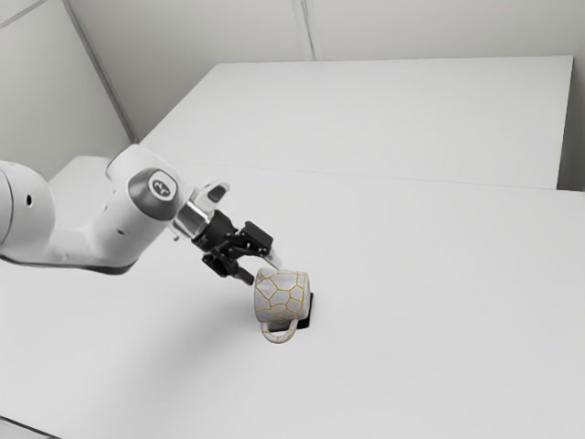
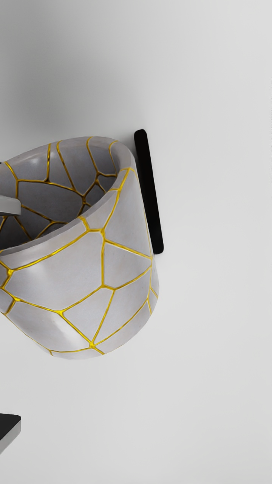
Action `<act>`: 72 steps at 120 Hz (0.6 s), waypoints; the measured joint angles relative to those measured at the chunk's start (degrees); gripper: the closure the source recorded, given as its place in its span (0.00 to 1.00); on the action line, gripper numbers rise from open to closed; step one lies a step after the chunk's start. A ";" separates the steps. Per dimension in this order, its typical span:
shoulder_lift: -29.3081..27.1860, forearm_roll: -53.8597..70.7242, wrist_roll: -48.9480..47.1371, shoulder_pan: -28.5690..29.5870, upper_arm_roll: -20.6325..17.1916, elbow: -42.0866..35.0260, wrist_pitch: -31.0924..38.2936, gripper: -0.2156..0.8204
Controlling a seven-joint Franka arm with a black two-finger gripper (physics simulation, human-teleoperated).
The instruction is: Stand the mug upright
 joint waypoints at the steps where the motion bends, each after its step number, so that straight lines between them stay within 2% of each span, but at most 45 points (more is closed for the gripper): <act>1: 0.05 -0.28 0.20 0.01 0.00 -0.04 0.07 0.25; 72: 1.51 -26.79 19.79 0.15 -0.02 -4.92 3.49 0.26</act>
